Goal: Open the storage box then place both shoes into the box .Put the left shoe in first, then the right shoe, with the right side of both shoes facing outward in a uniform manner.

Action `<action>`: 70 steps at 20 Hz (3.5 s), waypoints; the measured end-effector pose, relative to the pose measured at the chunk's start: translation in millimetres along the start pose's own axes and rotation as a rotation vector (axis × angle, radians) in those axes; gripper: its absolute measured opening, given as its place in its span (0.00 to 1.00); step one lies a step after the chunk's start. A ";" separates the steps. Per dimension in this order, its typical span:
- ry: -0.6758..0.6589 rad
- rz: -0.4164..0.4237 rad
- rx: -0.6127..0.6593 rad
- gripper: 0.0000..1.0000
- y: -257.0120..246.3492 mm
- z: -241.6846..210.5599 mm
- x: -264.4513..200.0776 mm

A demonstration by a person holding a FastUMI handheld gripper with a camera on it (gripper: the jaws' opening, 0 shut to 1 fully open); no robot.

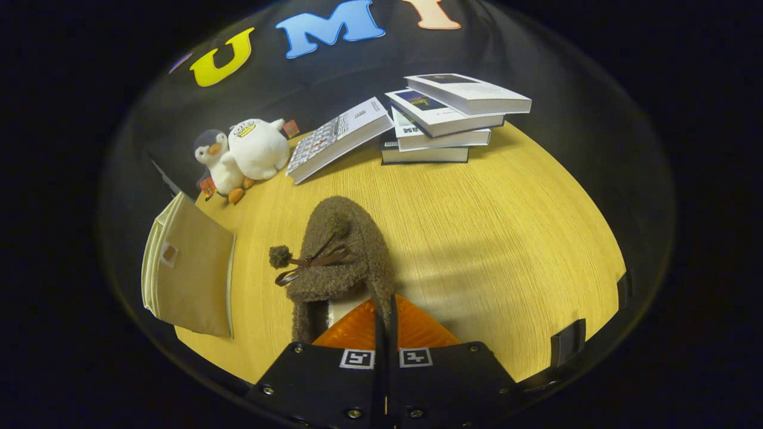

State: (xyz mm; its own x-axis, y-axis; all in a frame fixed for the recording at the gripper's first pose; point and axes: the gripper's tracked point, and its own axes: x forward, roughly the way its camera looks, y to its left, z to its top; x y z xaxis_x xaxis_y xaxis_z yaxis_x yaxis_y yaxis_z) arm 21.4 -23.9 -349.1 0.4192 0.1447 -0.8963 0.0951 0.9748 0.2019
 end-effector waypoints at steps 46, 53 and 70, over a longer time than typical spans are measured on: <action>-0.095 0.270 0.026 0.11 351.9 22.2 -40.4; -0.357 0.282 -0.128 0.98 337.2 80.2 -101.5; -0.945 0.087 -0.320 0.98 192.6 147.0 -259.1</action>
State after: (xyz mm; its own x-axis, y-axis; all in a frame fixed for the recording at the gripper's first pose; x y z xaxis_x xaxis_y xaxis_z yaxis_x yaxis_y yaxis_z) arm 63.8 101.4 -19.9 0.9719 0.1587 -0.1737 -0.1592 0.9872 0.0116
